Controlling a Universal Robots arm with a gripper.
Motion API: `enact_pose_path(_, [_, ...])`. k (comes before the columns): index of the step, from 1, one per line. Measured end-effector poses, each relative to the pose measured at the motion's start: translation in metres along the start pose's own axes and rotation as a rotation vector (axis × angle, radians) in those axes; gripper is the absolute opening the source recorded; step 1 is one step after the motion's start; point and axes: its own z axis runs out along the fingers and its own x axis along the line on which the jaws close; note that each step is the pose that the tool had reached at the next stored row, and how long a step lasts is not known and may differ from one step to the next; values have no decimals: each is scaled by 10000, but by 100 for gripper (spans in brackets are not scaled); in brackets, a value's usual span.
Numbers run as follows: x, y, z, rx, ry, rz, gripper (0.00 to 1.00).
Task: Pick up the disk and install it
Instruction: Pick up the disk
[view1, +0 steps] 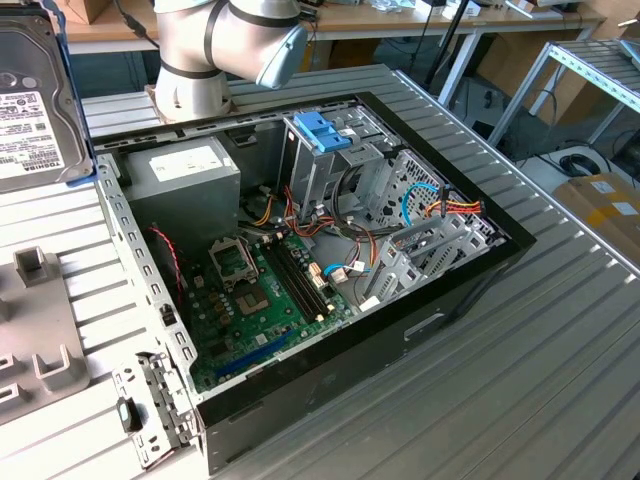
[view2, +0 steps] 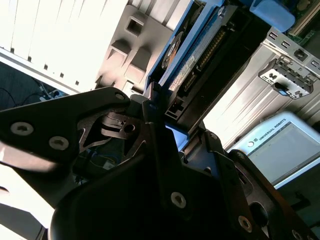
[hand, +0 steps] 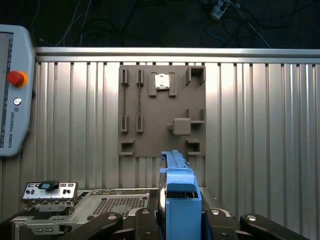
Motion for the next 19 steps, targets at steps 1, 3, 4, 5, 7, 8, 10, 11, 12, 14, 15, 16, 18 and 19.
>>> enact_pose_path(1, [0,-2,0,-1,0,0,37])
enact_pose_path(3, [0,-10,0,0,1,0,37])
enact_pose_path(4, [0,-15,1,-1,2,0,37])
enact_pose_path(5, [0,-17,1,0,2,0,37])
enact_pose_path(7, [0,-23,0,-1,4,0,37])
enact_pose_path(8, [0,-25,1,-1,4,0,37])
enact_pose_path(10, [0,-29,1,0,5,0,37])
enact_pose_path(11, [0,-32,1,-1,7,0,37])
enact_pose_path(12, [0,-34,1,-1,6,0,37])
enact_pose_path(14, [0,-38,1,-1,7,0,37])
enact_pose_path(15, [0,-40,1,0,8,0,37])
enact_pose_path(16, [0,-44,1,0,8,1,37])
enact_pose_path(18, [0,-47,1,-1,9,0,37])
enact_pose_path(19, [0,-50,1,0,10,1,37])
